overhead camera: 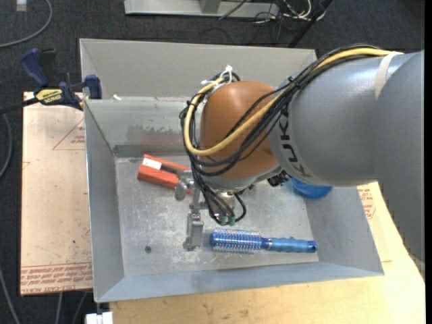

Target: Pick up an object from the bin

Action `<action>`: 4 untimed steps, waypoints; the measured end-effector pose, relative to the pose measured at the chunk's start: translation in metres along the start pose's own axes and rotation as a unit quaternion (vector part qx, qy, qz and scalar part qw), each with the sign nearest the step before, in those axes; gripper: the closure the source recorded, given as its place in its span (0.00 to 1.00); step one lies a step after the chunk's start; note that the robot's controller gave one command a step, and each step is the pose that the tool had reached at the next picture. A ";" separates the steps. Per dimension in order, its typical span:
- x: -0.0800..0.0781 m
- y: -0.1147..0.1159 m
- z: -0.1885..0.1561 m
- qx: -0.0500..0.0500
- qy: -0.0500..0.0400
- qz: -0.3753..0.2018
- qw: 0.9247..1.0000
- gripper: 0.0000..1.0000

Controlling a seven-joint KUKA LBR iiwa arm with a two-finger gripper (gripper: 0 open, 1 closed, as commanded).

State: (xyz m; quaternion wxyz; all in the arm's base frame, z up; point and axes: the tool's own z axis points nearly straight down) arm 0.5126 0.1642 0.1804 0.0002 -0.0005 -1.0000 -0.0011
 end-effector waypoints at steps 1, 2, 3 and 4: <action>0.000 0.000 0.000 0.000 0.000 0.000 1.000 0.00; -0.037 -0.022 0.043 -0.001 -0.005 -0.028 1.000 0.00; -0.042 -0.056 0.067 0.000 0.003 -0.119 0.993 0.00; -0.046 -0.063 0.063 0.000 0.000 -0.154 0.988 0.00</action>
Offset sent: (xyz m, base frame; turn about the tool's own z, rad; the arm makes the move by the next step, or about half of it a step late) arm 0.0709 -0.0504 -0.0971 -0.1018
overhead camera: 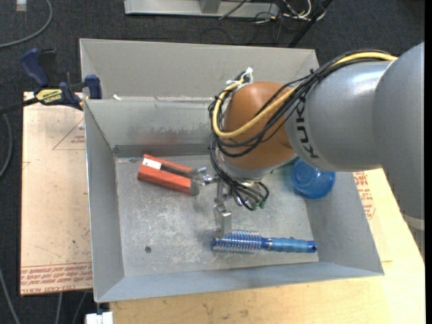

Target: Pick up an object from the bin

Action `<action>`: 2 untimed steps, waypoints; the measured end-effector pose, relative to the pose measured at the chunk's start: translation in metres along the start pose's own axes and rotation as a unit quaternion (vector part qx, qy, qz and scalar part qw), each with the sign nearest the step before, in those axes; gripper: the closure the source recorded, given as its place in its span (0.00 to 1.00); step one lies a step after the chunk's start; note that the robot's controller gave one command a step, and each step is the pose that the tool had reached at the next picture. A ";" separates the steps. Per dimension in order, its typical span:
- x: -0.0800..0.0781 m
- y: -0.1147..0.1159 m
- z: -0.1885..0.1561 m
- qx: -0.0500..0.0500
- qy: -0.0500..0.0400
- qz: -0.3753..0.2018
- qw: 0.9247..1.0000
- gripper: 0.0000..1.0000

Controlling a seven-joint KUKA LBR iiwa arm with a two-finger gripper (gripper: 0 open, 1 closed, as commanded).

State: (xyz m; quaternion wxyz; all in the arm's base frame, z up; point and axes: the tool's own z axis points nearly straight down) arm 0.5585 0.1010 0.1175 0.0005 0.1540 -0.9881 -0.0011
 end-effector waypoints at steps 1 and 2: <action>0.002 0.004 0.017 0.000 -0.002 -0.004 1.000 0.00; -0.024 0.019 0.011 0.000 0.000 0.085 0.996 0.00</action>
Offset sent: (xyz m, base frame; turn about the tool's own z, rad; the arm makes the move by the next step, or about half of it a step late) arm 0.0785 0.0733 0.0273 -0.2889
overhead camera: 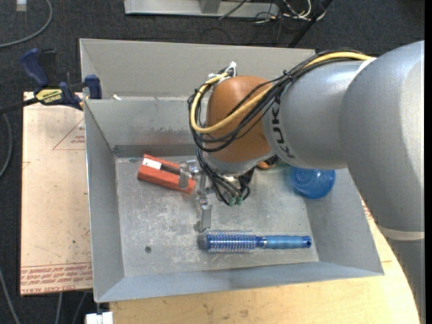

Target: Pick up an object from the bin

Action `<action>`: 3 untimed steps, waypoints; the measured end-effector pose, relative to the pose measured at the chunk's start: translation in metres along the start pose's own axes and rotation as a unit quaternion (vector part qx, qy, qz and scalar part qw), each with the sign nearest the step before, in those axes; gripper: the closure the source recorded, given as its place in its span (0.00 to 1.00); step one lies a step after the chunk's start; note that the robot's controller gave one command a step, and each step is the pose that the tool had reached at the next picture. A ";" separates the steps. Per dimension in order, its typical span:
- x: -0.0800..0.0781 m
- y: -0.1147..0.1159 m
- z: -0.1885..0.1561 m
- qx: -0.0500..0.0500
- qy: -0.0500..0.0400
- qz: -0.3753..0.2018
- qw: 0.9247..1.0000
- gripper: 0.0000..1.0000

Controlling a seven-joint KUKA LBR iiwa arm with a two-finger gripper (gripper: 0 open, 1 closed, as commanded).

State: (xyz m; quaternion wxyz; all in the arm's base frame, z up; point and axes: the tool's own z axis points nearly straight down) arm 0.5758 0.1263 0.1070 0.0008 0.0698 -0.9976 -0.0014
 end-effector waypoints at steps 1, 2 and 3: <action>-0.025 0.013 -0.021 0.000 -0.002 -0.110 0.994 0.00; -0.017 -0.024 -0.031 0.000 -0.002 -0.189 0.982 0.00; -0.039 -0.018 -0.028 0.000 -0.003 -0.126 0.992 0.00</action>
Offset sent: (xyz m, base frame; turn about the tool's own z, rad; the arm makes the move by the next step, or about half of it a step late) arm 0.0130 -0.0521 0.0347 -0.2528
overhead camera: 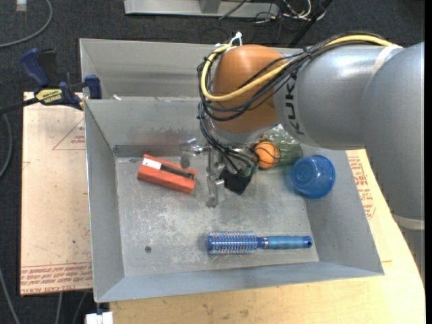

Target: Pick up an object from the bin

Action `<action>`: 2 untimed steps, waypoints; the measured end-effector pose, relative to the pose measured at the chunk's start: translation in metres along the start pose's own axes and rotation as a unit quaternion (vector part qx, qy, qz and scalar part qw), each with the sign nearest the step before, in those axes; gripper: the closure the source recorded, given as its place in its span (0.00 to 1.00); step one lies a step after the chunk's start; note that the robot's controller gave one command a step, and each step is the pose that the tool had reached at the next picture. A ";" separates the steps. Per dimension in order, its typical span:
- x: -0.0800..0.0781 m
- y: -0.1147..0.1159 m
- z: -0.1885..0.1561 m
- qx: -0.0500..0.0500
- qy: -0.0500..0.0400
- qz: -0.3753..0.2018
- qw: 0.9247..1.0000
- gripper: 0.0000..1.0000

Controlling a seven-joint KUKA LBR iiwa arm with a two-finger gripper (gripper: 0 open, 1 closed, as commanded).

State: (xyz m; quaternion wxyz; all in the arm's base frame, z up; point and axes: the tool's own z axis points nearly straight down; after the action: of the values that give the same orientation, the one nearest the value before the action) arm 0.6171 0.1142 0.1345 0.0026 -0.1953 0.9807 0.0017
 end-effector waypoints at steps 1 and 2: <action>-0.016 0.003 0.023 0.000 -0.003 -0.070 0.998 0.00; -0.040 0.046 0.055 0.000 -0.016 -0.009 1.000 1.00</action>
Offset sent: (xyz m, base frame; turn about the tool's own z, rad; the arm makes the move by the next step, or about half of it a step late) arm 0.0115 0.0542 -0.0645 -0.0205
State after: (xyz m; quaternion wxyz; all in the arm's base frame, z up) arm 0.6363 0.1721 0.0798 0.0178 -0.2036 0.9789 0.0050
